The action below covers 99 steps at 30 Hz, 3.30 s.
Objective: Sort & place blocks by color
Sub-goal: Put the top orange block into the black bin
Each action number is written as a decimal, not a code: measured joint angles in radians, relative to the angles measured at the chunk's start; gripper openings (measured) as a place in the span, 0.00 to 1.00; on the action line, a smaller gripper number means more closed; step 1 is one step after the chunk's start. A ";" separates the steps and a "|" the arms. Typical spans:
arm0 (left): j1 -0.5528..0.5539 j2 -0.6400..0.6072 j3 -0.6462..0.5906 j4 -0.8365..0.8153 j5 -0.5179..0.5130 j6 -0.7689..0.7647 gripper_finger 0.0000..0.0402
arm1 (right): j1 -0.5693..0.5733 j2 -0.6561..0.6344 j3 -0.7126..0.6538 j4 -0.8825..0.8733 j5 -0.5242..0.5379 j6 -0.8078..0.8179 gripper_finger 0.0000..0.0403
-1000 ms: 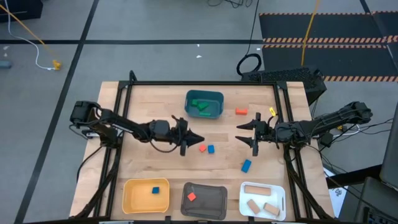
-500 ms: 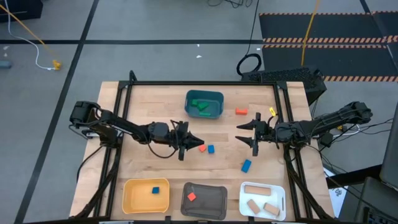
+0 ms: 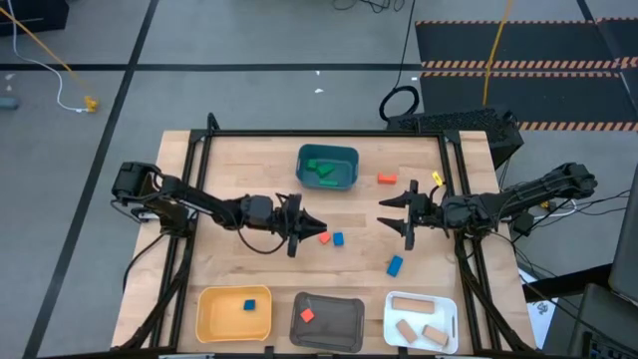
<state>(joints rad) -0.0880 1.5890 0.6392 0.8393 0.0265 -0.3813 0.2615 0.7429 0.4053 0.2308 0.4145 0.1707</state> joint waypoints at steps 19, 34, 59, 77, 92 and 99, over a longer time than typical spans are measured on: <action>0.144 0.000 0.000 -0.027 0.101 0.099 0.43 | 0.002 0.000 0.000 0.134 -0.105 0.200 0.53; 0.112 0.000 0.000 -0.020 0.100 0.038 0.37 | -0.004 0.104 0.018 0.215 -0.053 0.265 0.53; 0.053 0.000 0.000 0.031 0.069 -0.017 0.37 | -0.317 0.168 0.030 -0.023 0.410 -0.102 0.53; 0.053 0.000 0.000 0.049 0.068 -0.046 0.37 | -0.774 0.272 0.078 -0.404 -0.358 0.077 0.53; 0.053 0.000 0.000 0.030 0.068 0.030 0.37 | -0.775 0.335 0.068 -0.362 -0.337 0.042 0.53; 0.053 0.000 0.000 0.015 0.068 0.069 0.37 | -0.775 0.335 0.042 -0.310 -0.322 0.052 0.53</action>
<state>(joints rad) -0.0353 1.5890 0.6392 0.8539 0.0944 -0.3121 -0.5133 1.0779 0.4475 -0.0789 0.0929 0.2226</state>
